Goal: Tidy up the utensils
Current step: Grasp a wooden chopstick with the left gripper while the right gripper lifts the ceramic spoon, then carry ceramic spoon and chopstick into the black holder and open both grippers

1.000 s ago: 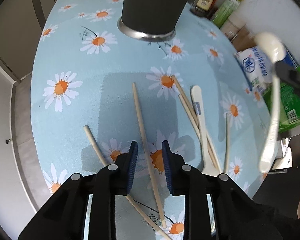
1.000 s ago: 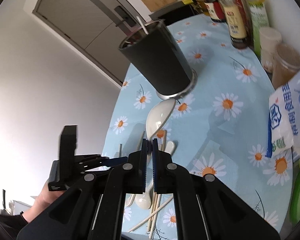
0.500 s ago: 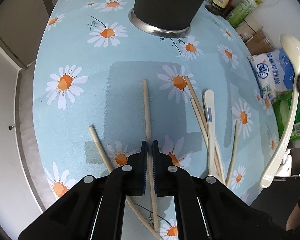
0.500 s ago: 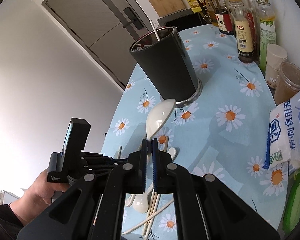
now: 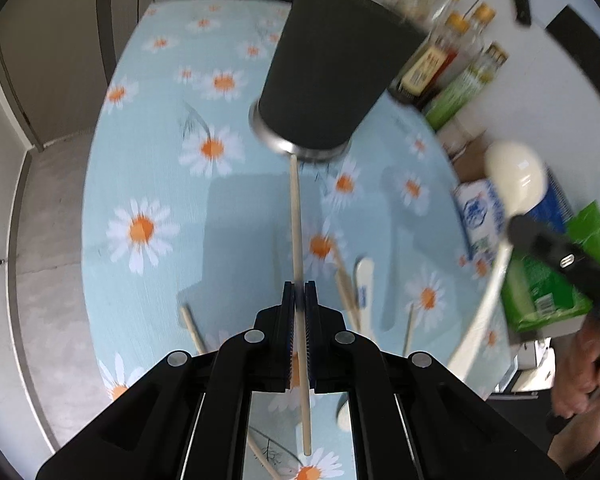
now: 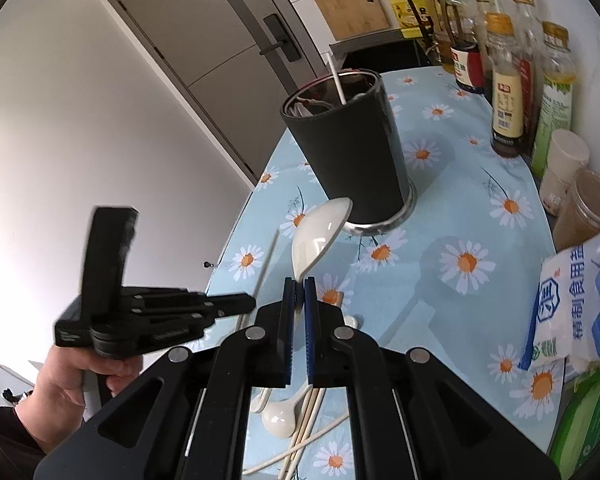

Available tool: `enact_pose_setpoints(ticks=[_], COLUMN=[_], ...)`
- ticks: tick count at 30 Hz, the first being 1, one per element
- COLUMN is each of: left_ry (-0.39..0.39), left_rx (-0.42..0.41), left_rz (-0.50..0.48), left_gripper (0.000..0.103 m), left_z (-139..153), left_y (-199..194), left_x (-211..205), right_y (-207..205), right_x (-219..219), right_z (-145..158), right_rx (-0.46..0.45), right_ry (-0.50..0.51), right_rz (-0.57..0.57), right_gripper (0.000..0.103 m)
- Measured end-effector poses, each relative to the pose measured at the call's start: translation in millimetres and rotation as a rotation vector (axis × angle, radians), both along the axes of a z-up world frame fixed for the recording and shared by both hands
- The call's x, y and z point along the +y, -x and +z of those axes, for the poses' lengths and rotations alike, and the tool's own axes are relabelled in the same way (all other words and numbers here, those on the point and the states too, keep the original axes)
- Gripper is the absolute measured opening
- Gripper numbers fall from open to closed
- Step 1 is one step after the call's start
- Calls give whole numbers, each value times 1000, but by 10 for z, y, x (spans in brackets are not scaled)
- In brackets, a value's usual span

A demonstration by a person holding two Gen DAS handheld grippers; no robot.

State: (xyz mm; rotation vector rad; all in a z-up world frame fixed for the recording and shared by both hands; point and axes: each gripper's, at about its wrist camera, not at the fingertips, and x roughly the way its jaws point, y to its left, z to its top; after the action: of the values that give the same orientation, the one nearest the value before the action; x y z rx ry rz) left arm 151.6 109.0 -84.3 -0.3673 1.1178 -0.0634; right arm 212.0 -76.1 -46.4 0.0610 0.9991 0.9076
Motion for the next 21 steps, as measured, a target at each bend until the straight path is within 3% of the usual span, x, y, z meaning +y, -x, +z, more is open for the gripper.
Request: enact_pose_setpoints(ticks=[21], left_ry=[47], left_rx=[-478], left_rz=[-4], left_gripper=[4], left_z=[1181], left_y=[-102], left_x=[250], right_y=[-330], right_x=[301], right_z=[584], right_rx=[-200], right_ry=[-103], right_rz=[12], right_gripper=[5])
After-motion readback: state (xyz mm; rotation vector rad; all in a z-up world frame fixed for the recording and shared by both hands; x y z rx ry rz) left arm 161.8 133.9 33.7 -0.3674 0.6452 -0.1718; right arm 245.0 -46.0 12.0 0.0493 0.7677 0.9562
